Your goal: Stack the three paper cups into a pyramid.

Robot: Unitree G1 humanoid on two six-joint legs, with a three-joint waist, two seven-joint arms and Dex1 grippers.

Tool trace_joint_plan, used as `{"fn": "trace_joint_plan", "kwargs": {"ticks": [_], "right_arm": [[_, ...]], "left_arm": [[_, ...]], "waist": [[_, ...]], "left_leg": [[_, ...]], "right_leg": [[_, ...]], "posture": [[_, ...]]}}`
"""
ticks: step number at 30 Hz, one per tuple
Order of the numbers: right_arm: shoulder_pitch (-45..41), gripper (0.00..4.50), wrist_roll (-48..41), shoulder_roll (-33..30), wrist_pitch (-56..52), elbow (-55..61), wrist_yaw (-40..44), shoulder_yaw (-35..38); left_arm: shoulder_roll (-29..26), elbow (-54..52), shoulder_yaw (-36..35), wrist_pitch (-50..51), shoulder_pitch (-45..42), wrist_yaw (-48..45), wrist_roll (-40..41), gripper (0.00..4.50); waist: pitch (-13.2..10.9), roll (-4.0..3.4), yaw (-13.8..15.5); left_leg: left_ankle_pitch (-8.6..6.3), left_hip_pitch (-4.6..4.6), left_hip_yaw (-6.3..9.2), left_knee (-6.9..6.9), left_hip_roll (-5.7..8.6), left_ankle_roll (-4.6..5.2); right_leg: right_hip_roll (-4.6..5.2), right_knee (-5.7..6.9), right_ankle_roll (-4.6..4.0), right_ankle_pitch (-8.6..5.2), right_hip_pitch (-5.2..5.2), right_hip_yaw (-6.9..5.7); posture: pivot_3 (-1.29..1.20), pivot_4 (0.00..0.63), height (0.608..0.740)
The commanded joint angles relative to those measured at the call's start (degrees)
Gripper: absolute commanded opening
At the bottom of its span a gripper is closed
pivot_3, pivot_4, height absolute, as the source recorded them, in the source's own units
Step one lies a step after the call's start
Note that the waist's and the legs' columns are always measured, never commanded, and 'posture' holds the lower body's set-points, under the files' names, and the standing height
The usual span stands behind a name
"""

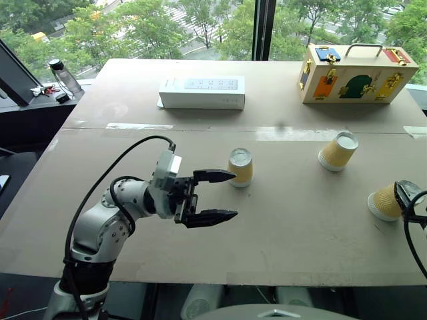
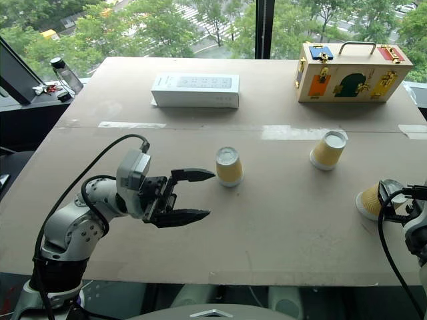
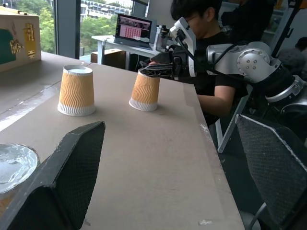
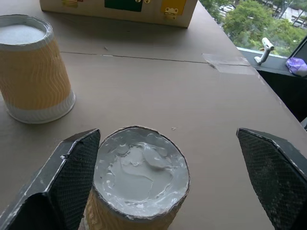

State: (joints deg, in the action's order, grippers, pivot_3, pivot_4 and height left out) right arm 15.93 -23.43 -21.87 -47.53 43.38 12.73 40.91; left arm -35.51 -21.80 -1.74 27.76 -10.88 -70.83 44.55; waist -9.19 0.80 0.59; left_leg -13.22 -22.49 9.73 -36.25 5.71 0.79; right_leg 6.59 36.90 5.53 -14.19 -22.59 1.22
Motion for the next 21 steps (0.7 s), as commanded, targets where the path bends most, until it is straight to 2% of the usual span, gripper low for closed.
{"fn": "trace_joint_plan", "kwargs": {"ticks": [1, 8, 17, 21], "right_arm": [[-1.4, 4.50, -4.0, 0.8, -2.9, 0.7, -0.7, 1.1], [-2.6, 4.50, -6.5, 0.8, -5.6, 1.3, -2.4, -1.4], [-1.2, 4.50, -4.0, -0.6, 0.4, 0.3, -2.2, -2.6], [-0.6, 4.50, -6.0, -0.4, 2.0, 1.3, -1.1, -1.8]], "left_arm": [[-0.7, 0.2, -0.7, -3.3, 2.1, -3.4, -0.2, 4.48], [-0.8, 2.1, -1.5, -6.9, 5.1, -6.3, -1.1, 4.48], [-0.6, 2.4, -1.4, -8.1, 6.0, -6.0, -1.2, 4.48], [-0.6, 3.0, -1.3, -8.6, 6.4, -6.6, -1.3, 4.48]], "waist": [[0.0, 0.00, 0.0], [0.0, -0.02, 0.2], [0.0, -0.03, 0.2], [0.0, -0.04, 0.1]], "left_leg": [[0.00, 0.00, -0.01, 0.00, 0.00, 0.00], [0.00, -0.01, 0.02, 0.00, -0.02, 0.00], [-0.01, -0.03, 0.03, 0.00, 0.00, 0.00], [0.00, -0.03, 0.02, 0.00, 0.00, 0.01]], "right_leg": [[0.00, 0.00, 0.00, 0.00, -0.01, 0.01], [0.00, 0.00, -0.01, -0.01, -0.02, -0.02], [0.03, -0.02, -0.01, -0.01, -0.03, -0.03], [0.02, -0.02, 0.00, -0.01, -0.03, -0.02]], "posture": [[0.00, 0.150, 0.740], [0.00, 0.150, 0.740], [0.00, 0.150, 0.740], [0.00, 0.150, 0.740]]}}
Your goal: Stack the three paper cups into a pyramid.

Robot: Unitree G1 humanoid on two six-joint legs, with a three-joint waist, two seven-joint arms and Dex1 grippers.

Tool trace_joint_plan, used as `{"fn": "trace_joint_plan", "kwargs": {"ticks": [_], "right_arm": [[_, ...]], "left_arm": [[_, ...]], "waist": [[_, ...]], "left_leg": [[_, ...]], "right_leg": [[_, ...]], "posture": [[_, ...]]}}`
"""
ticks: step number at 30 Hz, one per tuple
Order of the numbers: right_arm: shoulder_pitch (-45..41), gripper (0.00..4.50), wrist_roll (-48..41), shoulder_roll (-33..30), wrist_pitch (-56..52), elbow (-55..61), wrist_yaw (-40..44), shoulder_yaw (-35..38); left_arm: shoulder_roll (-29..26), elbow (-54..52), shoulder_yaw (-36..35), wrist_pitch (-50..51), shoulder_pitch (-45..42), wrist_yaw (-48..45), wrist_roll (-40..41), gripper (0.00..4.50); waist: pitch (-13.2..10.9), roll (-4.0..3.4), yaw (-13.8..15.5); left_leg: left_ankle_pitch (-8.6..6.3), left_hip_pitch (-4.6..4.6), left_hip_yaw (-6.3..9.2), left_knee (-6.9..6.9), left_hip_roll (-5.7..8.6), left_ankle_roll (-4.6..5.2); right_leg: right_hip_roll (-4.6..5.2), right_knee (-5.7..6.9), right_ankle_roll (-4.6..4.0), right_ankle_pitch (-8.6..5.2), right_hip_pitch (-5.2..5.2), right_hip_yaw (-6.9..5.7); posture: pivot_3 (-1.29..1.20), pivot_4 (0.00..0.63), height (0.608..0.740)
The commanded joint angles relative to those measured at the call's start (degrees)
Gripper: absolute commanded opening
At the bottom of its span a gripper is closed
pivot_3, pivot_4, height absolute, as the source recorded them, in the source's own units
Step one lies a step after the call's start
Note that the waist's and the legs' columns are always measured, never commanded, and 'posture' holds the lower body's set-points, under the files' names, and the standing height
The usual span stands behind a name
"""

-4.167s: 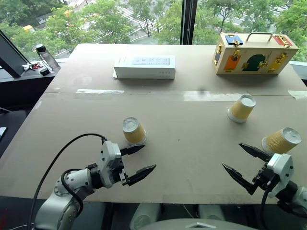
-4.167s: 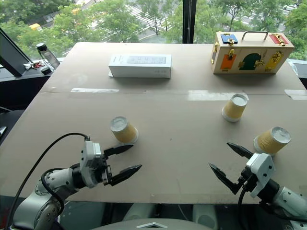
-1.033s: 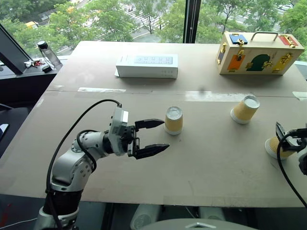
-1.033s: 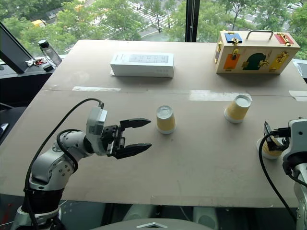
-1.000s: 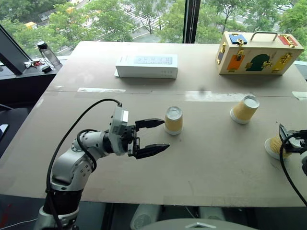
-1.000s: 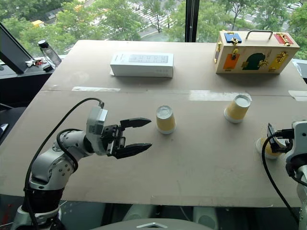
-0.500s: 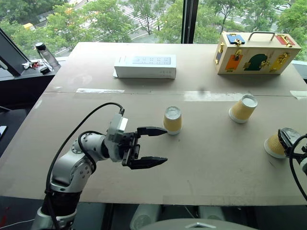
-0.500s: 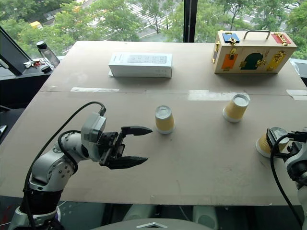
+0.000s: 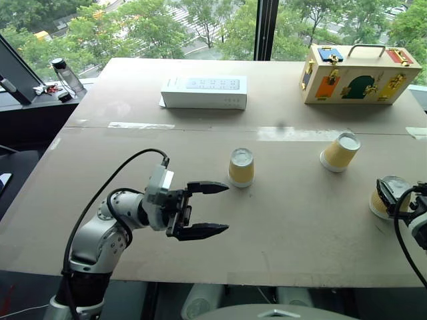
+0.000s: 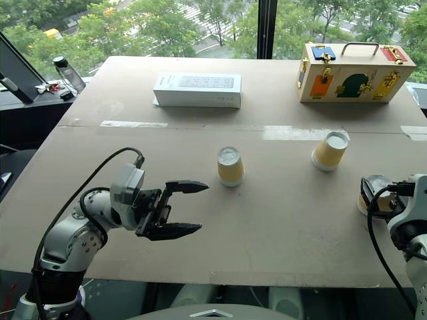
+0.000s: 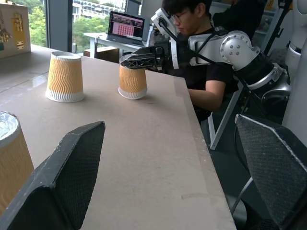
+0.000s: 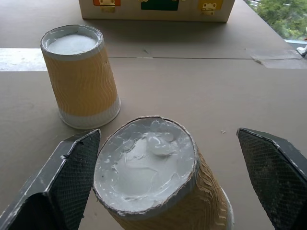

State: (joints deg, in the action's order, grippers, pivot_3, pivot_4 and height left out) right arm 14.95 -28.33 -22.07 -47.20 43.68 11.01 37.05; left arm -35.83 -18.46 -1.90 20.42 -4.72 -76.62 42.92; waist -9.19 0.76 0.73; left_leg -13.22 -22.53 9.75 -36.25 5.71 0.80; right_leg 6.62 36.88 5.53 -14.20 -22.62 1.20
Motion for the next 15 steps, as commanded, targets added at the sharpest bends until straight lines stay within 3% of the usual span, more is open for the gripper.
{"fn": "trace_joint_plan", "kwargs": {"ticks": [1, 15], "right_arm": [[0.5, 4.50, -1.4, -0.2, 1.8, 1.1, 0.8, 2.1], [0.5, 4.50, -4.3, 1.4, 4.0, 1.1, -1.4, 2.9]], "left_arm": [[-0.3, -0.3, -1.1, -1.4, 0.3, -0.8, 0.3, 4.48], [-1.6, -4.3, -1.5, 2.9, -1.9, 1.9, 3.3, 4.48]], "waist": [[0.0, 0.00, 0.0], [0.0, -0.07, 0.0]], "left_leg": [[0.00, 0.00, 0.00, 0.00, 0.00, 0.00], [0.00, -0.01, 0.00, 0.02, -0.01, 0.00]], "right_leg": [[0.00, 0.00, 0.00, 0.00, 0.00, 0.00], [0.00, 0.00, 0.00, 0.00, -0.02, 0.00]], "posture": [[0.00, 0.150, 0.740], [0.00, 0.150, 0.740]]}}
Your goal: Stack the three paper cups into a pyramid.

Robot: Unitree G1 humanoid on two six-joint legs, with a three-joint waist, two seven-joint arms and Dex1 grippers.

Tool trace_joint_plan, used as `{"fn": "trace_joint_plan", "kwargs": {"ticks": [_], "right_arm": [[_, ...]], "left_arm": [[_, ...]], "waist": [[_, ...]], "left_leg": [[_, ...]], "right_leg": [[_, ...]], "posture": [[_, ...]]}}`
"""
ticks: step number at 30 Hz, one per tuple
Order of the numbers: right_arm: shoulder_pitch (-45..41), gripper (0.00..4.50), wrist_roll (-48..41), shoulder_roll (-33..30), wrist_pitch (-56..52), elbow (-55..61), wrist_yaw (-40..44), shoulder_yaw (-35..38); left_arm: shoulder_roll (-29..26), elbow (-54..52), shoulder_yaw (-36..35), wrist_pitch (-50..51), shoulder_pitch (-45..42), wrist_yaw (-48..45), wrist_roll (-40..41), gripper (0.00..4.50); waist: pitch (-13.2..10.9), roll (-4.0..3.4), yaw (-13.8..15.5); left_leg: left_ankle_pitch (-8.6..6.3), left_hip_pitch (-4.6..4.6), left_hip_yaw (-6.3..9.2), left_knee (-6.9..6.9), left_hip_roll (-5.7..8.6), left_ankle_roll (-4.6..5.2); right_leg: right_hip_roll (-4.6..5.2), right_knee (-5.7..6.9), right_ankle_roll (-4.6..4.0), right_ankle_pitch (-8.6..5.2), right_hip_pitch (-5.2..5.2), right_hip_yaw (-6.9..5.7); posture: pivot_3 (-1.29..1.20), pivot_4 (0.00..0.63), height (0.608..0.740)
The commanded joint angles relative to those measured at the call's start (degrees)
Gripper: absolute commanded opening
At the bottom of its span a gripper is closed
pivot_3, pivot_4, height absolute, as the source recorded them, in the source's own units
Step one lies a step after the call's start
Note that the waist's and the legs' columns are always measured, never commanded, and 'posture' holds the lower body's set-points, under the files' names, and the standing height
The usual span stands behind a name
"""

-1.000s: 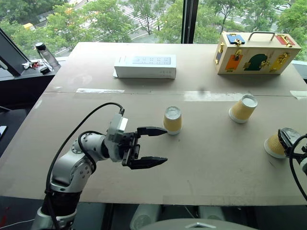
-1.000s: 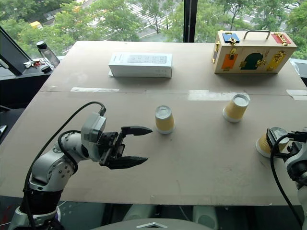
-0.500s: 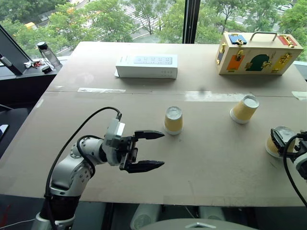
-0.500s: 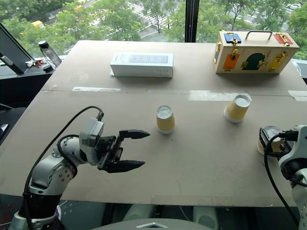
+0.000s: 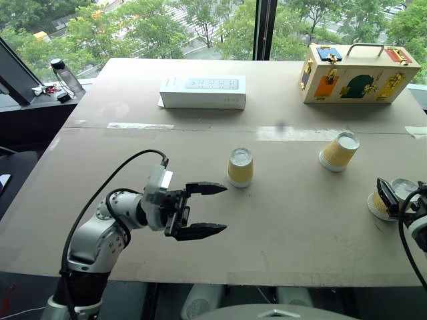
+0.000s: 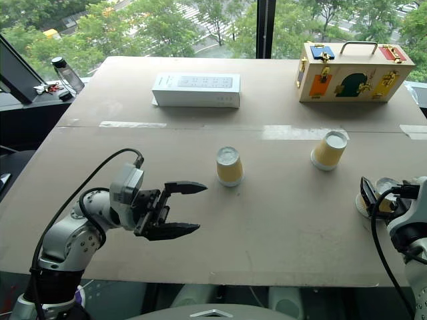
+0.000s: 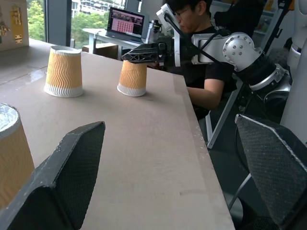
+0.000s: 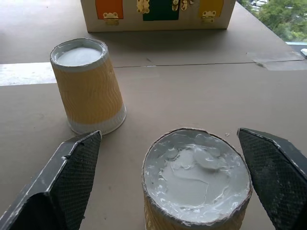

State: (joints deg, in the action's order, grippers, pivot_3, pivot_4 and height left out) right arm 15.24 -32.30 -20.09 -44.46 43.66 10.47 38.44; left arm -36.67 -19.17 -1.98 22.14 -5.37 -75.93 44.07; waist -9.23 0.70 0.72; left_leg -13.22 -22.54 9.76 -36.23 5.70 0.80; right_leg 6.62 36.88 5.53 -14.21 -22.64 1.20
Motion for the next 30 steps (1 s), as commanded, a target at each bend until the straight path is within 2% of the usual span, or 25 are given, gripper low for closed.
{"fn": "trace_joint_plan", "kwargs": {"ticks": [1, 17, 20, 23, 25, 27, 30], "right_arm": [[0.6, 4.50, 0.3, -0.8, 1.3, 0.9, -1.0, 1.2], [0.5, 4.50, 2.4, 0.0, 0.3, -2.4, -3.5, -0.4], [0.1, 3.68, 2.7, 0.1, 0.3, -3.5, -3.9, -0.8], [0.2, 2.31, 2.6, 0.2, 0.5, -3.2, -4.0, -0.9], [0.4, 1.76, 2.8, -0.1, 0.7, -3.2, -4.1, -1.1], [0.8, 0.77, 3.7, -0.9, 1.1, -3.1, -3.7, -1.8], [1.3, 0.77, 2.9, -1.1, 2.2, -2.4, -2.6, -1.8]], "left_arm": [[-0.8, -4.0, -1.4, 1.6, -1.4, 1.6, 2.4, 4.48], [-0.9, -6.8, -0.6, 6.6, -5.0, 6.0, 4.3, 4.48], [-1.0, -6.7, -0.6, 6.5, -5.0, 5.7, 4.1, 4.50], [-1.2, -6.4, -0.8, 6.3, -4.7, 5.4, 3.9, 4.50], [-1.3, -6.5, -0.8, 6.2, -4.6, 5.3, 3.9, 4.50], [-1.3, -6.6, -0.8, 6.2, -4.6, 5.4, 3.9, 4.50], [-1.3, -6.9, -0.9, 6.2, -4.4, 5.5, 4.0, 4.50]], "waist": [[0.0, 0.00, 0.0], [0.0, -0.02, 0.0], [0.0, -0.02, 0.0], [0.0, 0.00, -0.1], [0.0, 0.00, -0.1], [0.0, 0.00, -0.1], [0.0, 0.01, 0.1]], "left_leg": [[0.00, 0.00, 0.01, 0.00, 0.00, 0.00], [0.00, 0.00, 0.00, 0.01, 0.00, 0.00], [0.00, 0.00, -0.01, 0.02, 0.00, 0.00], [0.00, 0.01, -0.01, 0.01, 0.00, 0.00], [0.00, 0.02, -0.01, 0.01, -0.01, 0.00], [0.00, 0.02, 0.01, 0.01, -0.02, 0.00], [0.00, -0.01, 0.02, 0.01, 0.00, 0.00]], "right_leg": [[0.00, 0.00, 0.00, 0.00, 0.00, -0.01], [-0.01, 0.00, 0.00, 0.00, 0.00, -0.01], [-0.01, 0.00, 0.00, 0.00, 0.00, 0.00], [-0.02, -0.01, 0.00, 0.00, 0.00, 0.00], [-0.03, -0.01, 0.00, 0.00, 0.01, 0.00], [-0.03, -0.01, -0.01, -0.01, 0.01, -0.01], [-0.03, -0.04, -0.01, 0.00, 0.02, -0.01]], "posture": [[0.00, 0.150, 0.740], [0.00, 0.150, 0.740], [0.00, 0.150, 0.740], [0.00, 0.150, 0.740], [0.00, 0.150, 0.740], [0.00, 0.150, 0.740], [0.00, 0.150, 0.740]]}}
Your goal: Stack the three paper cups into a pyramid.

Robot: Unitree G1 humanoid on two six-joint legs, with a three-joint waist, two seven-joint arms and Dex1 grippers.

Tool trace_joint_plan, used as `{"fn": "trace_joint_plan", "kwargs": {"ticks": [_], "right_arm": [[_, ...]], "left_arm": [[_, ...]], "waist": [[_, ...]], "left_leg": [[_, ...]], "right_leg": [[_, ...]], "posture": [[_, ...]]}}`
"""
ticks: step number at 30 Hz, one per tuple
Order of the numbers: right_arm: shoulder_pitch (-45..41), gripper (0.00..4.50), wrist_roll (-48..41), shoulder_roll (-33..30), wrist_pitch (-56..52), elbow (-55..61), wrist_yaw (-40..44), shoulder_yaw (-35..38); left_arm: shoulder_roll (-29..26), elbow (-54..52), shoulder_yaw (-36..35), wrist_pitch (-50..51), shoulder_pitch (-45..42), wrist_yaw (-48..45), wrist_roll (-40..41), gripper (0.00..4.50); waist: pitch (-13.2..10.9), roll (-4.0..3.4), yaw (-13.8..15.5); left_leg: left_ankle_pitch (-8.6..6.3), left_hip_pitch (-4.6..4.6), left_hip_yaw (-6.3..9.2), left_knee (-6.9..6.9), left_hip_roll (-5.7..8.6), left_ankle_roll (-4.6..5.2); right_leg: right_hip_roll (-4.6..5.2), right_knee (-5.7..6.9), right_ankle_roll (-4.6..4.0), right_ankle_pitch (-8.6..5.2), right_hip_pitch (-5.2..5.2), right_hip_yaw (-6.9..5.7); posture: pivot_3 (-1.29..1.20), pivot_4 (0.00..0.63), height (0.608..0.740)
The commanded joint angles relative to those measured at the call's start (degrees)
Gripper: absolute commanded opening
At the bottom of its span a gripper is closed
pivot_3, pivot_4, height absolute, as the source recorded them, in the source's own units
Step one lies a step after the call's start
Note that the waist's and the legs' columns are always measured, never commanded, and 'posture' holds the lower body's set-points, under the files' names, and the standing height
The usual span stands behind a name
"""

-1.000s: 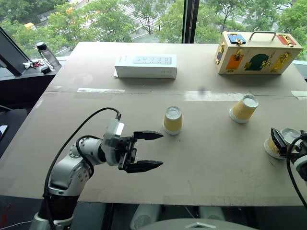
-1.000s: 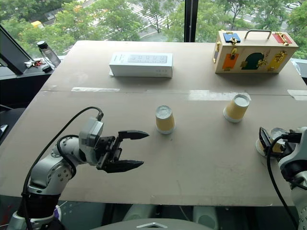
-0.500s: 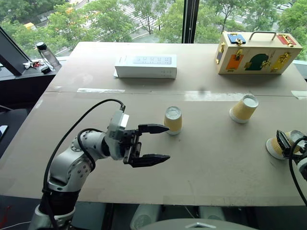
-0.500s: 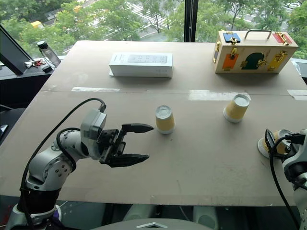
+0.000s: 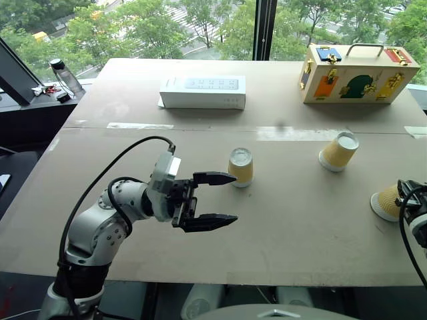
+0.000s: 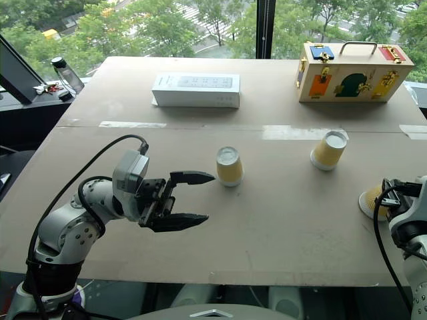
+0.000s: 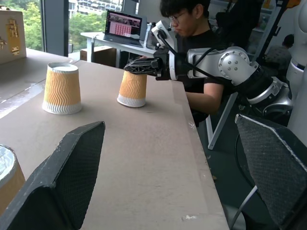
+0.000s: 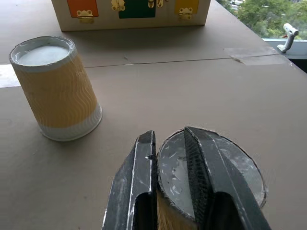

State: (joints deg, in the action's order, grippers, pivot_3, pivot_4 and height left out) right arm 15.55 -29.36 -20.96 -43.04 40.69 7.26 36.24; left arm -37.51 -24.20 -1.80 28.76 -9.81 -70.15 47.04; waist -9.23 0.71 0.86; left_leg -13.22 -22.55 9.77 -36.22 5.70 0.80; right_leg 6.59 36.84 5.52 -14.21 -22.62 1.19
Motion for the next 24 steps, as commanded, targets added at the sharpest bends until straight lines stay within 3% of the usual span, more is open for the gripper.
{"fn": "trace_joint_plan", "kwargs": {"ticks": [1, 4, 8, 9, 24], "right_arm": [[1.0, 1.02, 0.1, -0.3, 1.2, 0.8, 0.7, 0.4], [0.8, 2.09, 0.1, -0.9, 2.1, 1.4, 1.2, 0.3], [0.8, 4.14, 0.1, -1.2, 2.4, 2.2, 1.1, 0.3], [0.8, 4.46, 0.2, -1.1, 2.4, 2.4, 0.9, 0.4], [0.5, 4.46, 3.9, -0.6, 7.7, 2.6, 0.4, -0.1]], "left_arm": [[-0.5, -1.9, -1.0, -0.4, 0.0, -0.3, 1.1, 4.50], [-0.5, -2.0, -0.9, -0.1, -0.3, 0.0, 1.2, 4.50], [-0.5, -2.3, -0.9, 0.2, -0.4, 0.3, 1.5, 4.50], [-0.6, -2.4, -0.8, 0.3, -0.5, 0.4, 1.5, 4.50], [-0.4, -3.2, -0.7, 1.0, -0.4, 1.3, 1.8, 4.50]], "waist": [[0.0, 0.00, 0.0], [0.0, -0.01, -0.1], [0.0, -0.06, -0.1], [0.0, -0.06, -0.1], [-0.1, -0.12, -0.1]], "left_leg": [[0.00, -0.01, 0.01, 0.00, 0.00, 0.00], [0.00, -0.02, 0.00, 0.00, 0.00, 0.00], [0.00, -0.02, 0.02, 0.01, 0.00, 0.00], [0.00, -0.02, 0.01, 0.01, 0.00, 0.00], [0.00, -0.02, -0.01, 0.01, 0.00, 0.00]], "right_leg": [[0.00, -0.01, 0.00, 0.00, 0.00, -0.01], [0.00, -0.02, 0.00, 0.00, -0.01, 0.00], [0.00, -0.01, 0.00, 0.00, -0.01, -0.02], [0.00, -0.01, 0.00, 0.00, -0.01, -0.01], [0.00, -0.01, 0.00, 0.00, -0.02, 0.00]], "posture": [[0.00, 0.150, 0.740], [0.00, 0.150, 0.740], [0.00, 0.150, 0.740], [0.00, 0.150, 0.740], [0.00, 0.150, 0.740]]}}
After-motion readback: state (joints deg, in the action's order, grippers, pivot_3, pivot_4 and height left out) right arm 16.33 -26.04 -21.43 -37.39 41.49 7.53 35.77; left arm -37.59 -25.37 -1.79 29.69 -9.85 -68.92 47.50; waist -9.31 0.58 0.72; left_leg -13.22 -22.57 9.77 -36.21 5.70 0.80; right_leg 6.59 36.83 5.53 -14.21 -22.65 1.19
